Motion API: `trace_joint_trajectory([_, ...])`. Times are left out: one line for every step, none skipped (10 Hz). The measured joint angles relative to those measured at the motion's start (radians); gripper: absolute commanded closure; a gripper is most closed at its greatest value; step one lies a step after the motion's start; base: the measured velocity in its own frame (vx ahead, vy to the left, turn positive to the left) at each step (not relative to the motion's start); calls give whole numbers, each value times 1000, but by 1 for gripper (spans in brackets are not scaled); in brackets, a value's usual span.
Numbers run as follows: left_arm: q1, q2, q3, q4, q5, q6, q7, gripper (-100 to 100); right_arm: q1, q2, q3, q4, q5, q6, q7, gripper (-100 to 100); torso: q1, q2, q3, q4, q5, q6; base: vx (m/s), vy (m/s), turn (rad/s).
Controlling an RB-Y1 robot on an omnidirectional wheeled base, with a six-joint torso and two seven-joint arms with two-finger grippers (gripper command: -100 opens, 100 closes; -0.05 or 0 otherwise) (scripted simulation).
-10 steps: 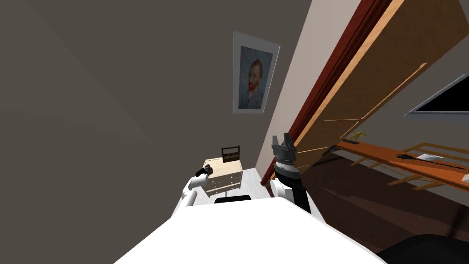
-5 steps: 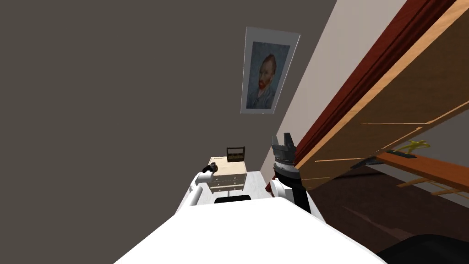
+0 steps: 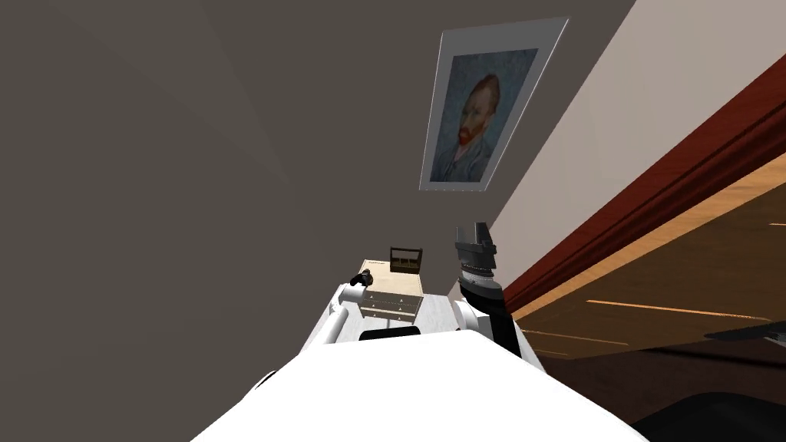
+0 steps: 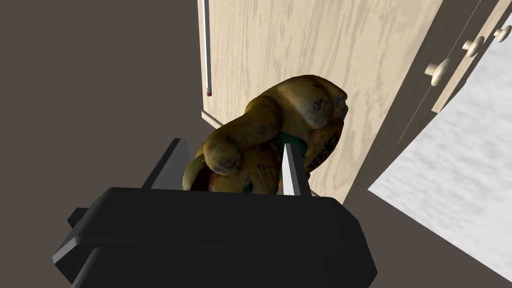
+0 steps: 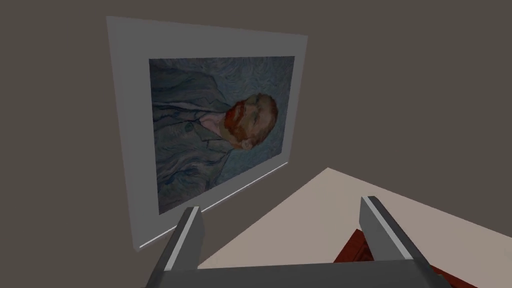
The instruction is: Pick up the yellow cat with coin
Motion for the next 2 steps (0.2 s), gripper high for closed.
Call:
trace_joint_trajectory([-5,2,-21,0,0,3,3,100,0,0,0,0,0,0,0,0,0,0,0,0,0,2,9,-1,-2])
trace_joint_trajectory([-5,2,-23,0,0,4,3,0,0,0,0,0,0,0,0,0,-1,1,1,0,0,1,0,0,0])
